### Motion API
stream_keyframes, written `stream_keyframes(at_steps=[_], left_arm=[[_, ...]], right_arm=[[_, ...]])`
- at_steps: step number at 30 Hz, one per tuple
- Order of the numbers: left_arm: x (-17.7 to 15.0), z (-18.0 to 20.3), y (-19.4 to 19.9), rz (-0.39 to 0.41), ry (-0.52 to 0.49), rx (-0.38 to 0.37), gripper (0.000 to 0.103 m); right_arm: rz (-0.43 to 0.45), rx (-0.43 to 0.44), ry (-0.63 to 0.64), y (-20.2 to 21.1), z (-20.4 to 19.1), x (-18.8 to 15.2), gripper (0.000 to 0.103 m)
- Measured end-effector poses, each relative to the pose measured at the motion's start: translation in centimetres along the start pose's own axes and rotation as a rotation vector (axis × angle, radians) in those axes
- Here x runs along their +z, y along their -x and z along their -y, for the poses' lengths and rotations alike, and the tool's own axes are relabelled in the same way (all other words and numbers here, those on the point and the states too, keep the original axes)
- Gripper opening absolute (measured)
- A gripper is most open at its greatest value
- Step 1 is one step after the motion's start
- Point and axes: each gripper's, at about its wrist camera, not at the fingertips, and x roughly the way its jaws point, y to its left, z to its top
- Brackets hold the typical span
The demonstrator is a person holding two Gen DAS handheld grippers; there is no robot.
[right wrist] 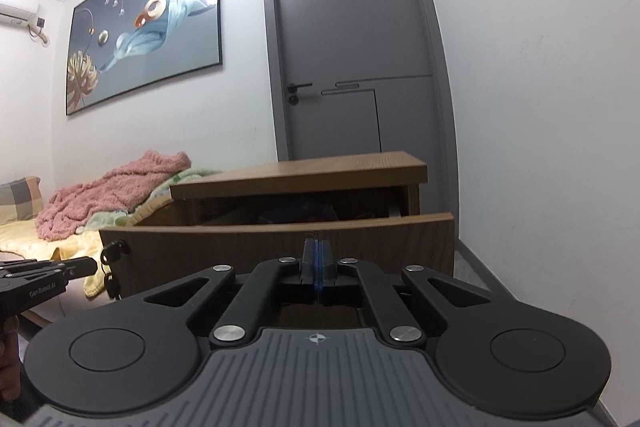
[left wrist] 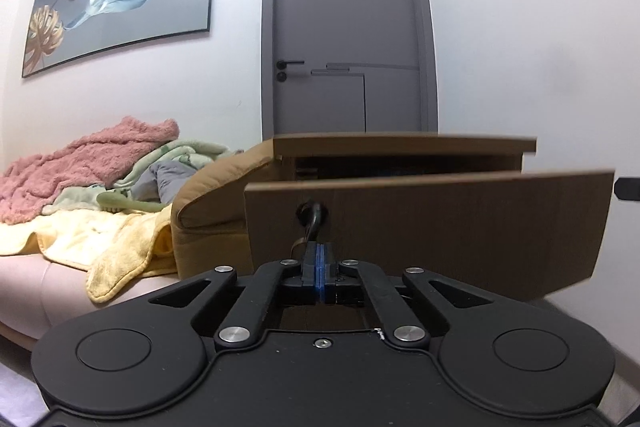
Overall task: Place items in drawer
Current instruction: 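Push the drawer front shut with the closed left tool while the right tool pushes too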
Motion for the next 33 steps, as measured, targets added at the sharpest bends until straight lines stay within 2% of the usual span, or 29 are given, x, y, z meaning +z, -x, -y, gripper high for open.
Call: stream_keyframes(at_steps=[4,8,15,21,33], left_arm=[[-1.0,-0.5,-1.7,-0.021,-0.062,0.027,0.000],[-1.8,-0.9,-2.9,-0.033,-0.104,0.057,0.000],[-1.1,-2.2,-4.3,-0.028,-0.097,0.069,0.000],[0.3,-3.0,-5.0,-0.054,-0.112,0.053,0.000],[2.0,-1.8,-7.1,-0.100,-0.129,0.016,0.000]], right_arm=[[-0.076,-0.016,-0.011,-1.6,0.5,-0.5,0.000],[-0.113,-0.034,0.024,-3.3,0.8,-0.5,0.000],[-0.092,-0.031,0.072,-4.7,0.9,0.4,0.000],[-0.098,-0.026,0.060,-5.3,1.1,0.5,0.000],[-0.128,-0.014,0.025,-7.2,1.9,0.9,0.000]])
